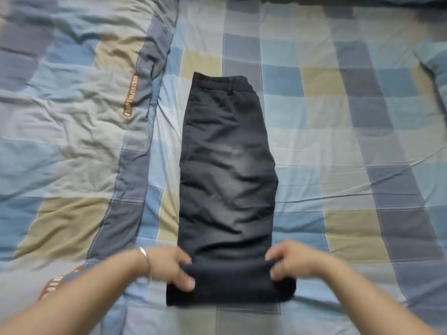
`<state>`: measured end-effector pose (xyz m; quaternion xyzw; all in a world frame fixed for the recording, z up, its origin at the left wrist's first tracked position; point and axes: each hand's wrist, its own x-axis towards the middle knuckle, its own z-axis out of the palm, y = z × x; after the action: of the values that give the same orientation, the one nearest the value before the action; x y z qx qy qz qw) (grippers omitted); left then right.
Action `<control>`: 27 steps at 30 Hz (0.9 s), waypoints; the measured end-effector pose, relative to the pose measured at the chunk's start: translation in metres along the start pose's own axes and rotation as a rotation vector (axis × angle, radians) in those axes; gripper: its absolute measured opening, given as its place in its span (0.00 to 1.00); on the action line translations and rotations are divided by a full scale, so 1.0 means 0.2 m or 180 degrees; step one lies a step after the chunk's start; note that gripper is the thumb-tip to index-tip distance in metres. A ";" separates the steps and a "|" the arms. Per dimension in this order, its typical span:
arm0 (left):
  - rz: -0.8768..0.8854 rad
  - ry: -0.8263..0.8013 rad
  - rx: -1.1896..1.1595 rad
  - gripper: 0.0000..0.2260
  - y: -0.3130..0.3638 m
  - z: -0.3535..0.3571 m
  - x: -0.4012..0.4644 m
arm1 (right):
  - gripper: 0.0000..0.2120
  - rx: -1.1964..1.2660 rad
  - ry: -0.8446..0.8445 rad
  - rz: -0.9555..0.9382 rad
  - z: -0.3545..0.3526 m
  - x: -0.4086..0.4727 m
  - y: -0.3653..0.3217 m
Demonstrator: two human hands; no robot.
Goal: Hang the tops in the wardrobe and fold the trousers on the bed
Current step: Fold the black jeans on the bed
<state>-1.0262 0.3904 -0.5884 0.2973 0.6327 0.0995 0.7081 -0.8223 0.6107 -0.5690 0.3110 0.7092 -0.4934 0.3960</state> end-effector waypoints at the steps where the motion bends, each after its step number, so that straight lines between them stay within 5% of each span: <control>1: 0.0173 0.0421 -0.0664 0.13 0.02 -0.08 0.02 | 0.08 0.0869 0.0511 -0.0152 -0.08 0.05 -0.01; 3: 0.0415 0.1607 -0.2152 0.17 0.03 -0.19 0.12 | 0.13 0.2421 0.1534 -0.0270 -0.16 0.19 0.02; 5: 0.0502 0.2146 -0.3004 0.21 -0.01 -0.19 0.24 | 0.22 0.2789 0.1679 0.0032 -0.11 0.34 0.10; 7: 0.0249 0.2021 -0.2657 0.24 -0.07 -0.10 0.34 | 0.22 0.2665 0.1415 0.0316 0.02 0.44 0.16; 10: -0.0061 0.2223 -0.2540 0.30 -0.20 0.06 0.45 | 0.16 0.2982 0.1852 0.0390 0.18 0.48 0.19; 13: -0.0119 0.2634 -0.1964 0.14 -0.24 0.15 0.45 | 0.11 0.2427 0.2142 0.0453 0.27 0.48 0.23; 16: 0.0157 0.2749 -0.1401 0.09 -0.25 0.18 0.40 | 0.07 0.1202 0.2460 0.0202 0.26 0.46 0.23; 19: 0.0069 0.3190 -0.0935 0.22 -0.26 0.15 0.37 | 0.11 0.0770 0.2854 0.0070 0.24 0.45 0.20; 27: -0.0822 0.3073 -0.0684 0.16 -0.28 0.26 0.45 | 0.20 0.0839 0.2625 0.1070 0.42 0.53 0.27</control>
<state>-0.9732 0.3774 -0.6934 0.0624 0.9055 0.2017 0.3682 -0.8084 0.5546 -0.7014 0.6396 0.6785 -0.3435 0.1124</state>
